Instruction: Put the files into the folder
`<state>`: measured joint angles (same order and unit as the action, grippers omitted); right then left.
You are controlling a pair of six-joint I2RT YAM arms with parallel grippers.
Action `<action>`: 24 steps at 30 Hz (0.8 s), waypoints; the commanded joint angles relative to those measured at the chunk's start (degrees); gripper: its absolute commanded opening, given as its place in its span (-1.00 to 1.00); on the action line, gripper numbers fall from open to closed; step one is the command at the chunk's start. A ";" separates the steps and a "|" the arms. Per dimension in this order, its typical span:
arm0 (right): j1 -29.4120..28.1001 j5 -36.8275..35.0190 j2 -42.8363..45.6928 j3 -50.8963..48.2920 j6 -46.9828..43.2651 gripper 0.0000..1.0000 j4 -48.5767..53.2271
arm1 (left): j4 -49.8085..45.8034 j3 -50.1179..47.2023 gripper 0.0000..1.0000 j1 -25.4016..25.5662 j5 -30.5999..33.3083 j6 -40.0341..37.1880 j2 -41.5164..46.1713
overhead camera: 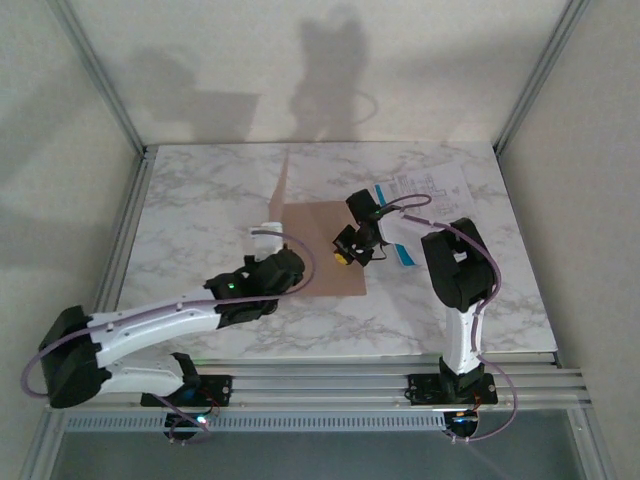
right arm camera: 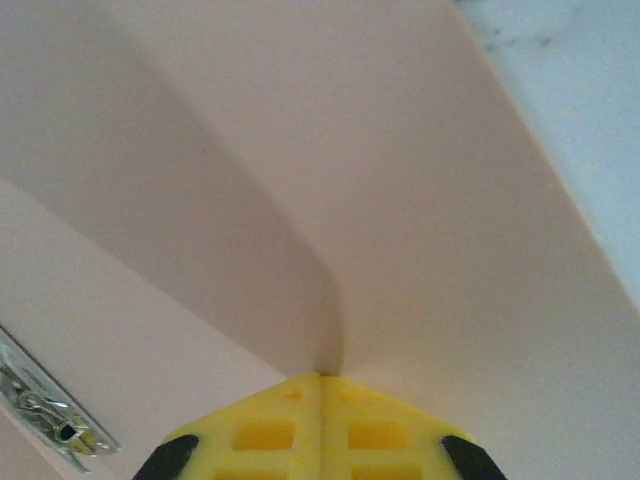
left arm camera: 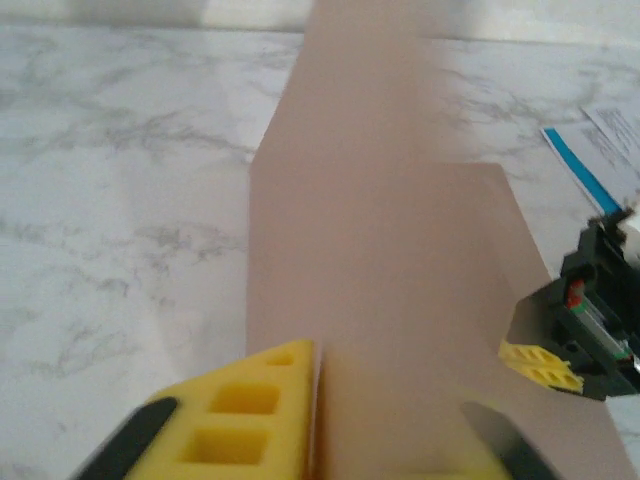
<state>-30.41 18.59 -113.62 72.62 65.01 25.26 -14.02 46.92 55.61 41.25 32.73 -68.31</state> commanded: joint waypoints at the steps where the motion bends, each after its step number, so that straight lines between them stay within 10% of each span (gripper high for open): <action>1: 0.04 -4.72 -2.56 -0.72 -0.39 -1.00 9.85 | -9.24 -3.03 -0.35 -2.36 -0.45 13.58 5.59; 4: 0.72 -5.83 -2.58 -0.72 -1.17 -1.00 11.31 | -17.79 -5.15 0.13 -5.21 -0.01 25.73 12.03; 11: 2.32 -6.46 -2.39 0.01 -4.94 -1.00 12.28 | -30.50 -9.54 0.32 -20.96 -10.92 38.45 26.51; 18: 2.92 -6.20 0.02 1.29 -7.21 -1.00 12.46 | -31.98 -6.09 0.30 -40.59 -29.99 35.19 25.78; 24: 3.55 -8.12 5.40 7.11 -12.38 -0.82 14.77 | -26.34 5.04 0.18 -41.14 -36.46 26.23 14.01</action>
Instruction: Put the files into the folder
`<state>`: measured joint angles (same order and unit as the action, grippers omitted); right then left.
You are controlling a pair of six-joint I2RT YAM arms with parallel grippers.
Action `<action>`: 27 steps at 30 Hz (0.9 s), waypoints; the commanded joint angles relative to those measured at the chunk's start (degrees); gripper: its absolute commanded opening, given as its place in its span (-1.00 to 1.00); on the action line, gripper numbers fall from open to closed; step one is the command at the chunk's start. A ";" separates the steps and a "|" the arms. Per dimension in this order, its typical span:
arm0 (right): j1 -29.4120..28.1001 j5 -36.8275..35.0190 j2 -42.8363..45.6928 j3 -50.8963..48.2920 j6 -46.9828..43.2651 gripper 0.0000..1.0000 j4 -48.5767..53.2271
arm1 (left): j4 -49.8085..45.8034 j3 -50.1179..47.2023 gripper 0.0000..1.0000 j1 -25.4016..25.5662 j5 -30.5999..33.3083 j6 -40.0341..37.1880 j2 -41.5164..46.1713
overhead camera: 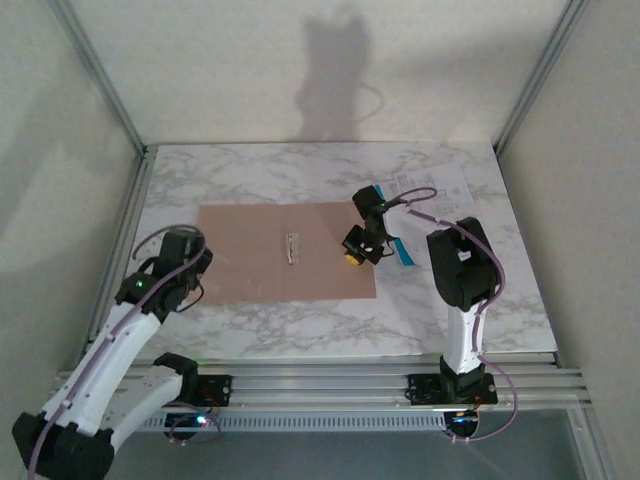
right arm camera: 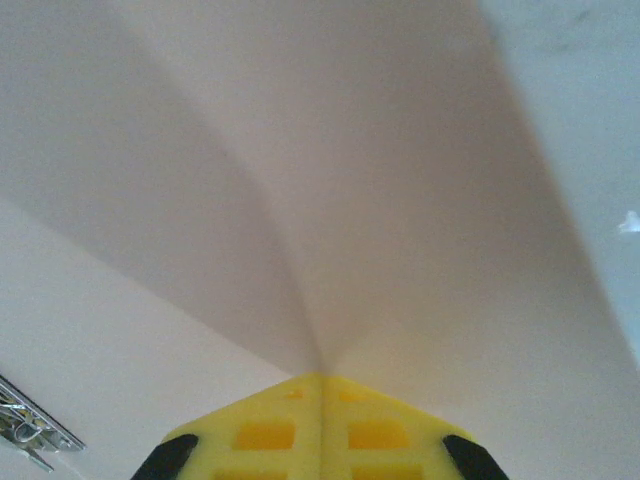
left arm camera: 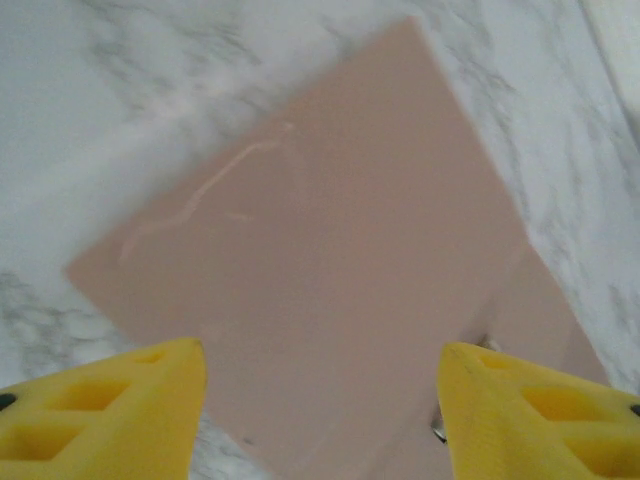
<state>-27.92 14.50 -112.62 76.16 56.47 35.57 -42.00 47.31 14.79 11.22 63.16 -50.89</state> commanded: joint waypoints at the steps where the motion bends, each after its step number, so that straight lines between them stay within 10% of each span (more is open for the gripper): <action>1: 1.52 -4.75 5.19 4.35 -4.60 -0.78 5.06 | 2.97 5.49 0.13 -0.05 -8.28 -5.40 -5.30; 15: 18.77 -8.05 10.26 -0.97 -12.93 -0.69 9.56 | 16.23 24.59 -0.50 23.46 -13.02 -14.73 -44.40; 27: 27.62 -8.98 6.31 -1.80 -15.06 -0.69 8.66 | 12.38 44.05 -0.62 26.68 -13.14 -20.19 -72.16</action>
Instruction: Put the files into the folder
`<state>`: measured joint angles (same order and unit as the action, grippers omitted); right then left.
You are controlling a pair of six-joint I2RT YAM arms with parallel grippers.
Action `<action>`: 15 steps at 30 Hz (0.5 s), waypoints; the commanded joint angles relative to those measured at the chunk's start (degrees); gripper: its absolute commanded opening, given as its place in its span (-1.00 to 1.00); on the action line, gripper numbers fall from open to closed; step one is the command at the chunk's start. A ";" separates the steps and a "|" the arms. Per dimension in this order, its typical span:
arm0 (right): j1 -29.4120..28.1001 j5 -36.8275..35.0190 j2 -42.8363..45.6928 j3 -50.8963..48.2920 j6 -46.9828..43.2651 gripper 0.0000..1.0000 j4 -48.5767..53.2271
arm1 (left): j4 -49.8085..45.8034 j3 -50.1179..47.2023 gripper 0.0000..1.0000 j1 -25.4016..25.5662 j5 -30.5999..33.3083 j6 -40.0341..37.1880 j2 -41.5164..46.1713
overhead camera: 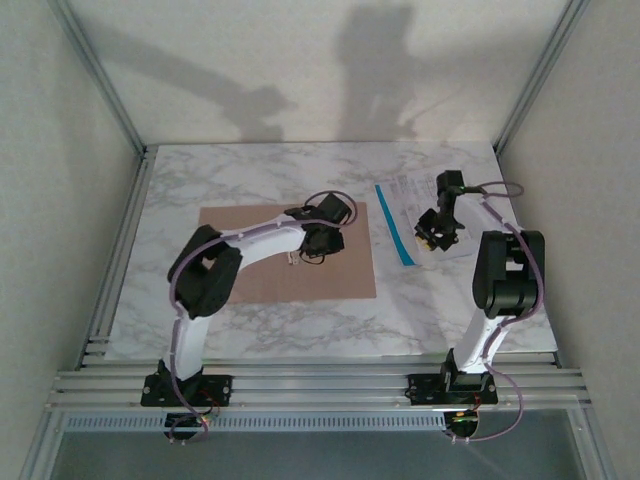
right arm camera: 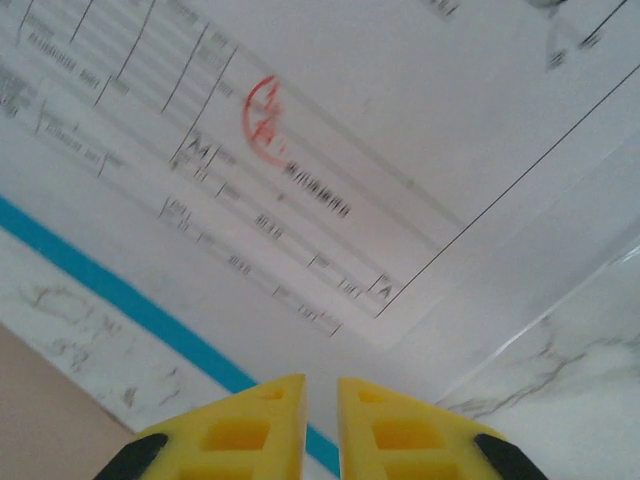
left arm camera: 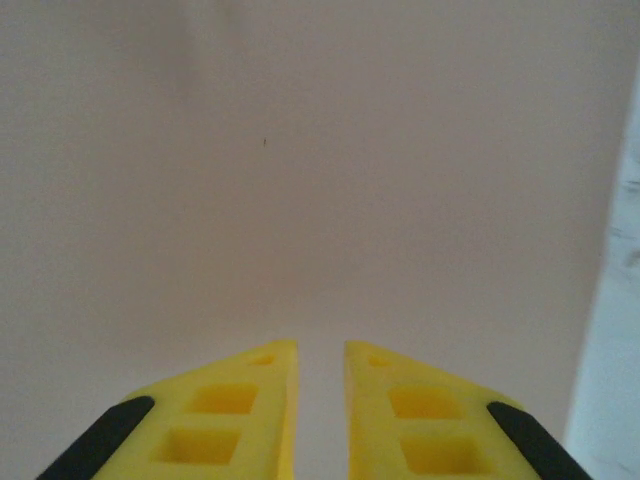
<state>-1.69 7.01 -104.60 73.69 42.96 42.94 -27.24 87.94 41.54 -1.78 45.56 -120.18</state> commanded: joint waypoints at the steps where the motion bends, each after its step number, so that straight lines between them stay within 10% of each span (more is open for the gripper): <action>1: 1.73 -1.85 -2.12 1.30 -1.82 -0.69 1.62 | -2.46 4.33 -0.62 0.04 -0.36 -2.88 -4.02; 15: 5.49 -4.03 -13.70 9.78 -2.06 -0.69 9.26 | -3.18 13.54 -0.60 0.91 -2.78 -3.22 -16.11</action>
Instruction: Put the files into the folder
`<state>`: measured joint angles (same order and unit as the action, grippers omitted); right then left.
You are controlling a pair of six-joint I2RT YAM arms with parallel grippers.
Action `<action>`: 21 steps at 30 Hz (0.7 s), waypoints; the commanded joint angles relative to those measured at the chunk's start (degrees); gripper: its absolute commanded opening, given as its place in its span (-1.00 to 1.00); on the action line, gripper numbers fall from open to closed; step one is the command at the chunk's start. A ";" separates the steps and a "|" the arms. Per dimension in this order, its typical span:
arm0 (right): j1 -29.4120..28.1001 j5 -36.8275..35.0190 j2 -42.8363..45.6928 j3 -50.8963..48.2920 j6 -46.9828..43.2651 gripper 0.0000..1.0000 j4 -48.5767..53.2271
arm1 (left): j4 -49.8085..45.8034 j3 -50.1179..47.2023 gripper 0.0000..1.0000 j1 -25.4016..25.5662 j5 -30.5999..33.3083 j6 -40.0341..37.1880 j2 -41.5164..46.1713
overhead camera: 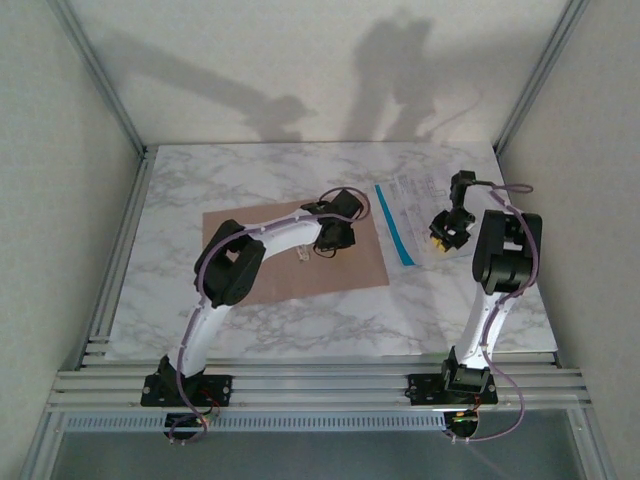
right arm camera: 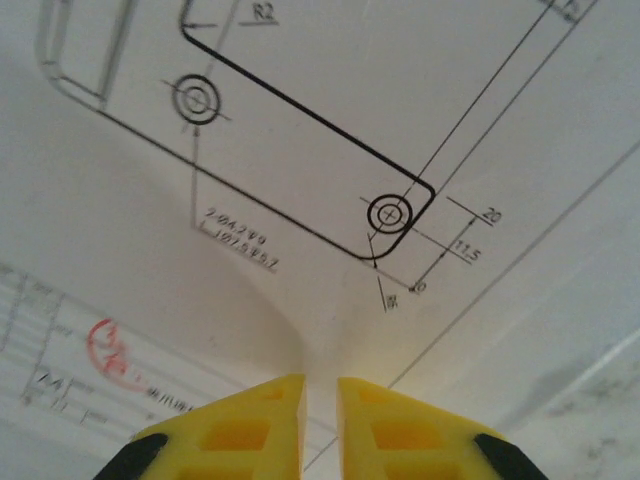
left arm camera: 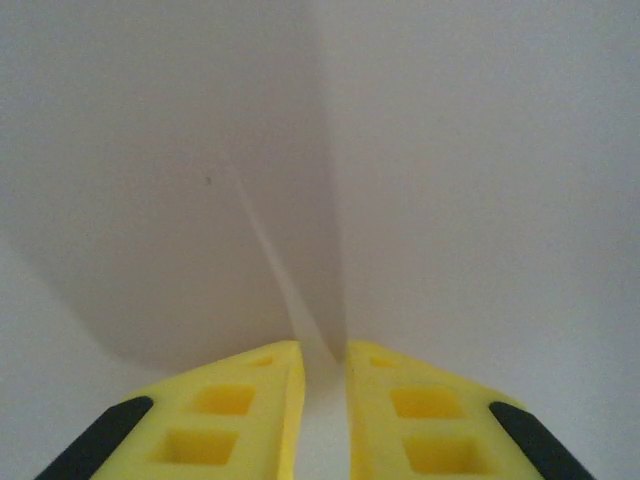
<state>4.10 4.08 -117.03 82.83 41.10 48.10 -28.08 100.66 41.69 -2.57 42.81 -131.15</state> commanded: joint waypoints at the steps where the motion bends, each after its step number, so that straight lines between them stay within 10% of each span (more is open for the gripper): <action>1: -0.30 -1.02 -1.35 0.33 0.05 -0.69 4.27 | -2.57 2.07 -0.60 0.68 -2.10 -0.09 -6.06; 21: -1.43 4.08 4.33 -7.55 2.49 -0.69 2.53 | 4.34 13.52 -0.56 0.23 -9.66 -1.46 -12.63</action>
<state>3.29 7.55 -113.43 77.01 42.85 49.15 -25.15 115.18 41.43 -7.40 43.22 -140.84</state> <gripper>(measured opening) 0.156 0.216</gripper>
